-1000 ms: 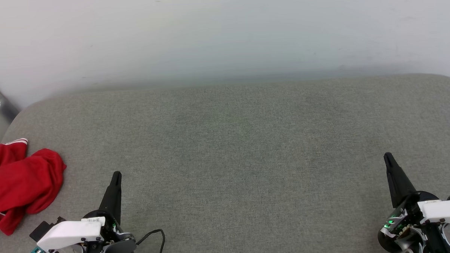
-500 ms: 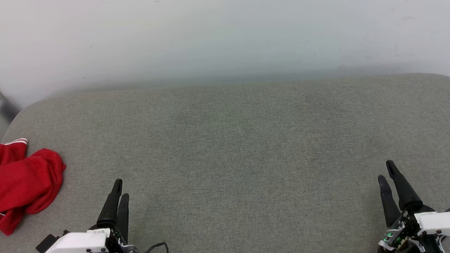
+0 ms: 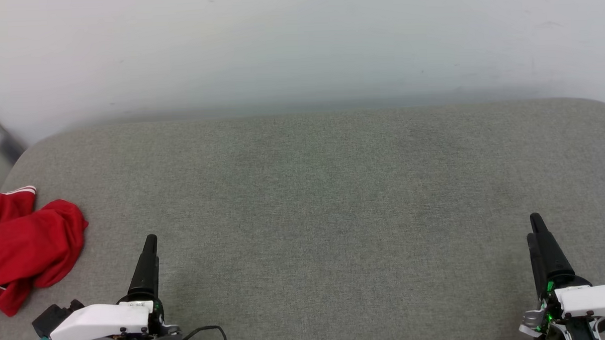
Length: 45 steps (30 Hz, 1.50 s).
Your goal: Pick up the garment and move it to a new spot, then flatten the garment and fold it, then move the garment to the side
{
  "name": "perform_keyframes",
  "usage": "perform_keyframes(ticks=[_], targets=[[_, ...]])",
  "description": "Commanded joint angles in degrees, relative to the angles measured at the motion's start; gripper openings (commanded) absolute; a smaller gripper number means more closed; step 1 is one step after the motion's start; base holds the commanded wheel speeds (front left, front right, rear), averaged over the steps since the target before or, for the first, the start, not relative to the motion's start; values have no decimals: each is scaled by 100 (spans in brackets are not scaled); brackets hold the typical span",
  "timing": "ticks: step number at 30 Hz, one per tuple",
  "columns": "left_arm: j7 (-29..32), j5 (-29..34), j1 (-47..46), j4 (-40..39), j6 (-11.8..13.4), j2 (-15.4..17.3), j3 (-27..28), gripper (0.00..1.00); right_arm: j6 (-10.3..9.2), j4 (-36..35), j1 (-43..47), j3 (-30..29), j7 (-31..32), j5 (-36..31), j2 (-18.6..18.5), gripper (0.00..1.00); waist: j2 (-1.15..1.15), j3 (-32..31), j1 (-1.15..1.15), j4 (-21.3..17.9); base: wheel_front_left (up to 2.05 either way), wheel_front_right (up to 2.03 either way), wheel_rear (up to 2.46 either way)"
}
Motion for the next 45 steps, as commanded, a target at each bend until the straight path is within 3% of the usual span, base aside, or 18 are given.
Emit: perform_keyframes(ticks=[1, 20, 30, 45], targets=[[-84, 352, -45, -200, 87, 12, -10, 100, 0, -201, -29, -32, -77, -367, -2, 100, 0, 2, 0, 2, 0, 0, 0], [-523, 2714, 131, -548, 747, 15, -472, 100, 0, -911, 277, 257, -518, -3046, 1, 100, 0, 14, 0, 13, 0, 0, 0], [-722, 3754, 203, -605, 1048, 111, -734, 100, -1, -1046, 432, 296, -717, -4012, 2, 100, 0, 13, 0, 23, 0, 0, 0], [-985, 4788, 311, -754, 1385, 228, -1120, 100, 0, -1204, 629, 370, -983, -5193, 4, 100, 0, -22, 0, 52, 0, 0, 0]])
